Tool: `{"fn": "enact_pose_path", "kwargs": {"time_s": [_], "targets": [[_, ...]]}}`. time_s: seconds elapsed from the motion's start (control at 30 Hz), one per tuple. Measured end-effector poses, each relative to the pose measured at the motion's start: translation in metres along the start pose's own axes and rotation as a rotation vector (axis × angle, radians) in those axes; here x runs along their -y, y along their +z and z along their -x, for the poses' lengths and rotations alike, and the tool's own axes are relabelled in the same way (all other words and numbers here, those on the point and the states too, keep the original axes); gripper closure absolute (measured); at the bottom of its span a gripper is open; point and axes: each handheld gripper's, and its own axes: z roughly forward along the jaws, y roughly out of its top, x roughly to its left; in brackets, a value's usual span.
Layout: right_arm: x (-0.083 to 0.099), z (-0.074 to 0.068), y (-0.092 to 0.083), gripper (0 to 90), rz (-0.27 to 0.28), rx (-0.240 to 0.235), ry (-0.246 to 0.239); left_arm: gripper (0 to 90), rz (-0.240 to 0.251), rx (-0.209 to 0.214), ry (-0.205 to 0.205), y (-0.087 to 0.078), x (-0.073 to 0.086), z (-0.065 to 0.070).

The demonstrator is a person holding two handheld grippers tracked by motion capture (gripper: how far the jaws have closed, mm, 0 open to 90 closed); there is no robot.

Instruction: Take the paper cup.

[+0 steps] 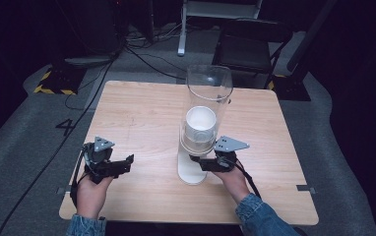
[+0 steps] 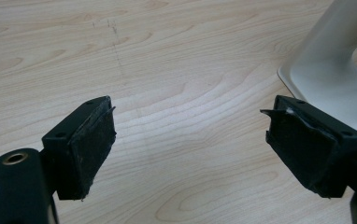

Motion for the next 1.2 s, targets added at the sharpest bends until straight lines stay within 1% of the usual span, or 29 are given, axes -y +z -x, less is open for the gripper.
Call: {"fn": "enact_pose_path", "kwargs": {"time_s": [0.03, 0.07, 0.1, 0.13, 0.17, 0.2, 0.27, 0.33, 0.43, 0.6, 0.63, 0.73, 0.87, 0.9, 1.07, 1.13, 1.17, 1.2], "targets": [[0.0, -0.001, 0.001, 34.7, -0.003, -0.011, 0.018, 15.6, -0.002, 0.0, 0.003, 0.0, 0.0, 0.0], [0.0, -0.001, 0.001, 34.7, -0.003, -0.011, 0.018, 15.6, -0.002, 0.0, 0.003, 0.0, 0.0, 0.0], [0.001, -0.002, 0.002, 34.8, -0.002, -0.024, 0.027, 15.6, -0.002, 0.0, 0.002, 0.0, 0.0, 0.0], [0.001, -0.002, 0.004, 35.0, -0.011, -0.049, 0.046, 15.6, -0.002, 0.0, 0.002, 0.0, 0.0, 0.0], [0.001, -0.002, 0.004, 35.0, -0.011, -0.049, 0.046, 15.6, -0.002, 0.001, 0.001, 0.0, 0.0, 0.0], [0.004, -0.002, 0.006, 35.1, -0.015, -0.083, 0.094, 15.6, -0.002, 0.001, 0.001, 0.0, -0.001, 0.0], [0.006, -0.002, 0.007, 35.1, -0.02, -0.078, 0.094, 15.6, -0.002, 0.002, 0.004, 0.0, -0.001, 0.0], [0.008, 0.0, 0.008, 35.0, -0.023, -0.084, 0.095, 15.6, -0.001, 0.002, 0.006, 0.0, -0.001, 0.0], [0.009, -0.002, 0.007, 34.9, -0.019, -0.068, 0.079, 15.6, 0.003, 0.001, 0.001, 0.0, -0.001, -0.001], [0.013, -0.002, 0.007, 34.8, -0.021, -0.058, 0.074, 15.6, -0.002, 0.004, 0.006, 0.001, -0.002, 0.0], [0.014, -0.002, 0.007, 34.8, -0.031, -0.05, 0.07, 15.6, 0.0, 0.007, 0.008, 0.001, -0.002, 0.0], [0.018, -0.002, 0.008, 34.8, -0.046, -0.048, 0.066, 15.6, 0.0, 0.008, 0.008, 0.002, -0.004, 0.001], [0.019, -0.002, 0.008, 34.8, -0.053, -0.05, 0.066, 15.6, -0.001, 0.012, 0.009, 0.004, -0.004, 0.001], [0.021, -0.002, 0.008, 34.8, -0.064, -0.049, 0.064, 15.6, -0.003, 0.013, 0.011, 0.004, -0.004, 0.001], [0.024, -0.001, 0.009, 34.7, -0.078, -0.05, 0.066, 15.6, -0.002, 0.015, 0.009, 0.007, -0.006, 0.001], [0.026, -0.002, 0.009, 34.6, -0.094, -0.052, 0.068, 15.6, -0.002, 0.018, 0.012, 0.008, -0.007, 0.002], [0.027, -0.002, 0.011, 34.5, -0.11, -0.058, 0.066, 15.6, -0.005, 0.019, 0.015, 0.009, -0.008, 0.002], [0.027, -0.002, 0.011, 34.5, -0.11, -0.058, 0.066, 15.6, -0.005, 0.019, 0.015, 0.009, -0.008, 0.002]]}}
